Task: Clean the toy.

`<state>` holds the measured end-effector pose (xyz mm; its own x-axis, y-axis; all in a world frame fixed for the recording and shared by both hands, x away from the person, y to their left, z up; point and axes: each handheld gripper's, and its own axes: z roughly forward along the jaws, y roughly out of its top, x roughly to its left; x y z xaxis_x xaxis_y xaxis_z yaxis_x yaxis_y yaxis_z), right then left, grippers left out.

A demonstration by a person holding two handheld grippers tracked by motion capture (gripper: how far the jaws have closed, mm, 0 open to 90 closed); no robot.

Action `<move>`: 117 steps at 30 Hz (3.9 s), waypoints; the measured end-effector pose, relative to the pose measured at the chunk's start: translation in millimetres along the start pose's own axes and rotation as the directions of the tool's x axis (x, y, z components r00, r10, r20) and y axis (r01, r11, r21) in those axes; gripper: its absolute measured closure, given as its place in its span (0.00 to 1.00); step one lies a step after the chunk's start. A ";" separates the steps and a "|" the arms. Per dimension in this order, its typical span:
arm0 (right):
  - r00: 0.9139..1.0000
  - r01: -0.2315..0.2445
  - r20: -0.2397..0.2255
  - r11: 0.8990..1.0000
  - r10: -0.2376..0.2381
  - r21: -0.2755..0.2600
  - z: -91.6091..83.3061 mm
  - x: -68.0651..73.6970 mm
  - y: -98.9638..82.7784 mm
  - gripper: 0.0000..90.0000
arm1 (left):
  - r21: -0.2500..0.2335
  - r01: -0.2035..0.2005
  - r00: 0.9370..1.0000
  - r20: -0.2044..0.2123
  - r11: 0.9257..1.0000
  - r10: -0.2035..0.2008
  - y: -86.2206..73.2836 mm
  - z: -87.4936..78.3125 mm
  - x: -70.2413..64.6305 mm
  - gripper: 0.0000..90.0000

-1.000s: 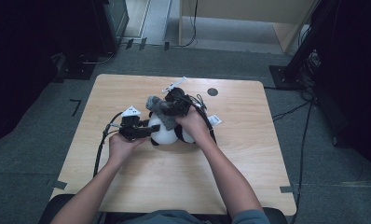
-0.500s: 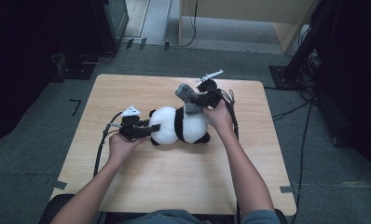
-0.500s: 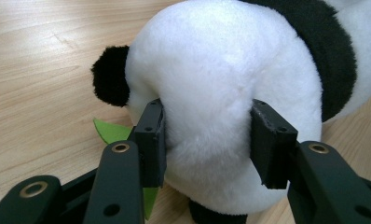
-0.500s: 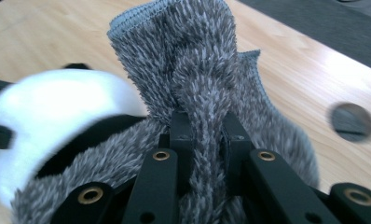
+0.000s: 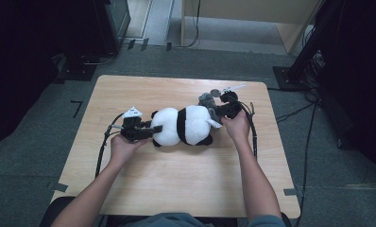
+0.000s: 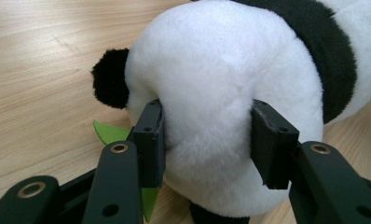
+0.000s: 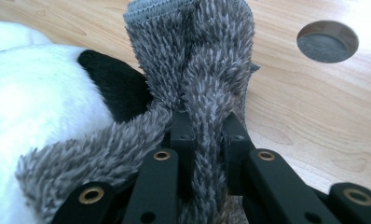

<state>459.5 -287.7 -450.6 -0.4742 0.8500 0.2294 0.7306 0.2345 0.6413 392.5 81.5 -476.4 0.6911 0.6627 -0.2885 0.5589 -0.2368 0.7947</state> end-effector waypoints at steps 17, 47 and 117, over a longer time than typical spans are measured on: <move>0.994 0.102 -0.013 0.976 -0.107 -0.194 -65.4 64.4 44.0 0.89 | -0.004 0.004 1.000 0.015 1.000 -0.004 -0.5 -1.3 2.1 0.56; 0.937 0.330 -0.126 0.944 -0.327 0.003 34.5 190.4 37.2 0.89 | 0.012 0.001 1.000 -0.027 1.000 -0.001 -0.8 0.1 -3.7 0.60; 0.943 0.302 -0.129 0.951 -0.308 -0.066 14.2 188.5 18.5 0.89 | -0.017 -0.005 1.000 -0.016 1.000 0.005 -1.0 -0.3 -2.8 0.52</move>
<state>390.6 -116.5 -405.9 -0.7354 0.6680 0.1134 0.5192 0.4480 0.7278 389.9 80.1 -476.2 0.6861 0.6730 -0.2761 0.5474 -0.2276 0.8053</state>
